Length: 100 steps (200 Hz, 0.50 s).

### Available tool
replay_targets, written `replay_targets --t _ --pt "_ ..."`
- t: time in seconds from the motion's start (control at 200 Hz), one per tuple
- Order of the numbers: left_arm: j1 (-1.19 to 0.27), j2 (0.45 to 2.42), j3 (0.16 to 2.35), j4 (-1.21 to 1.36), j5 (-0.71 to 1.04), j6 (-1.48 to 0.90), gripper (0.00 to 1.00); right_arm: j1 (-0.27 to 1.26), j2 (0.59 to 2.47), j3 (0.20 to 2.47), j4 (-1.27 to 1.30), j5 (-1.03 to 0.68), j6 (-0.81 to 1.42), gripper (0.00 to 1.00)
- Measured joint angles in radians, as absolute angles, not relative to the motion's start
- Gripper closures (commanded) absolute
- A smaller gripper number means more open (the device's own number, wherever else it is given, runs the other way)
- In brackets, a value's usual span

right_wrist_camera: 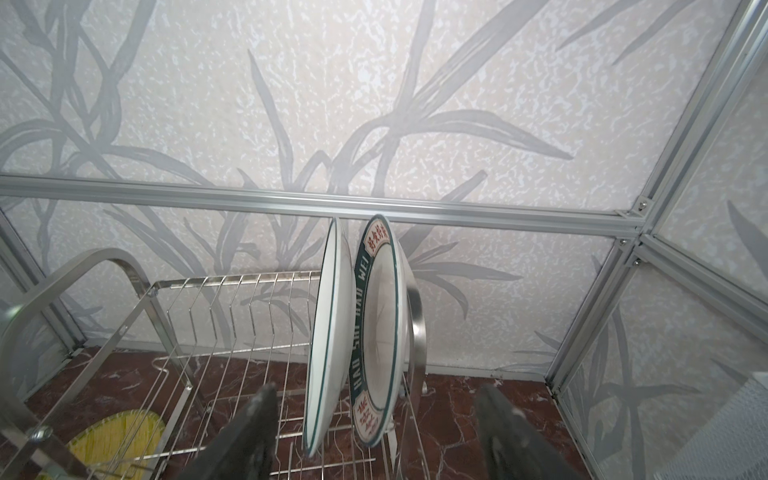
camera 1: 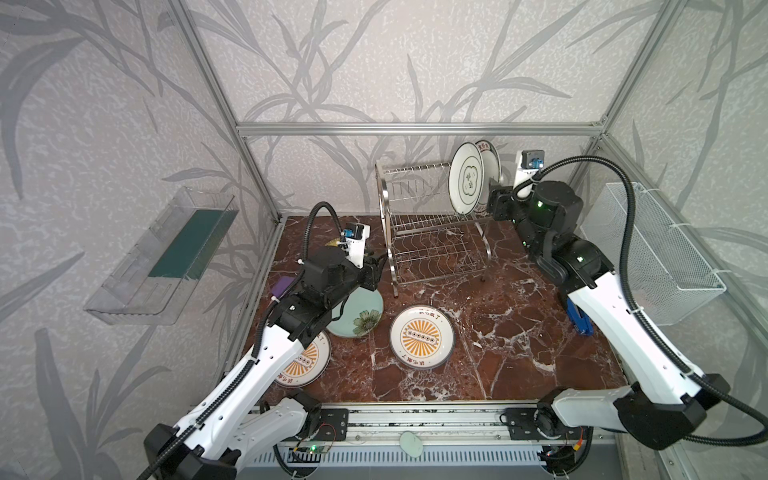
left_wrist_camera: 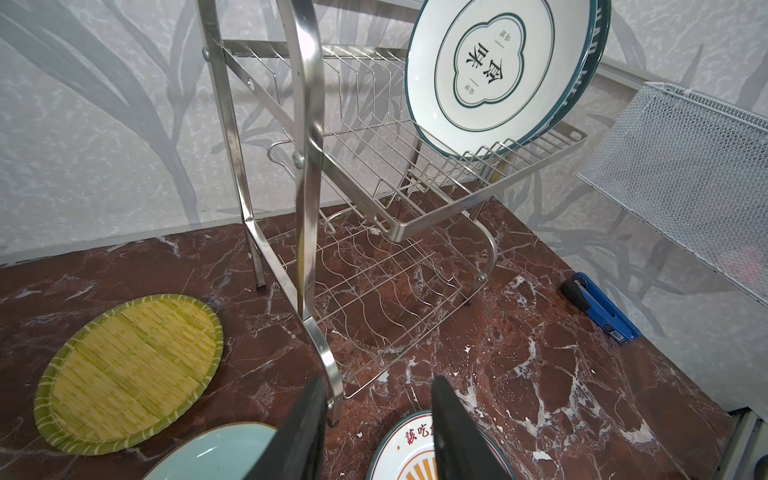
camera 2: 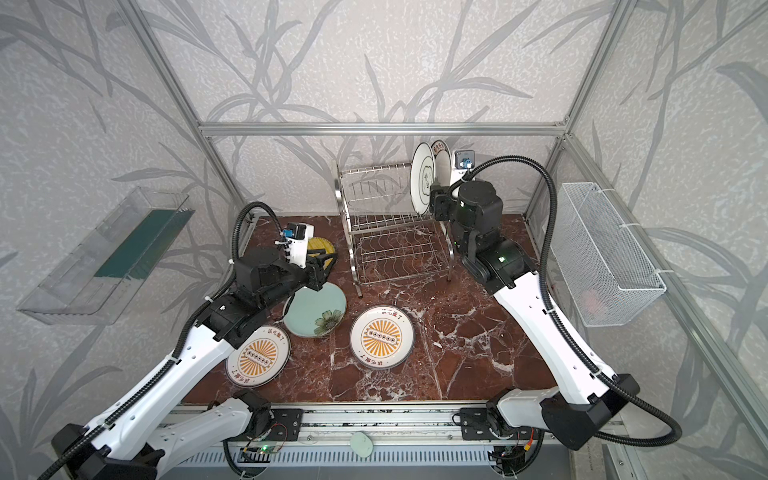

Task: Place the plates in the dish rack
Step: 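Draw the right gripper back while the left gripper lowers toward the teal flower plate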

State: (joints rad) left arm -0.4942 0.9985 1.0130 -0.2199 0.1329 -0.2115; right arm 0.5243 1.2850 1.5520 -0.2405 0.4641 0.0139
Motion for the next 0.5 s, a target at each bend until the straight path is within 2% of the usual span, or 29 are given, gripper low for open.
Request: replay_targets --t 0.3,0.5 --pt "-0.494 0.997 1.027 -0.258 0.147 -0.311 0.59 0.509 1.096 1.302 -0.250 0.390 0.067 0.25" --pt "-0.495 0.994 0.931 -0.261 0.143 -0.400 0.59 0.501 1.015 1.126 -0.258 0.328 0.144 0.25"
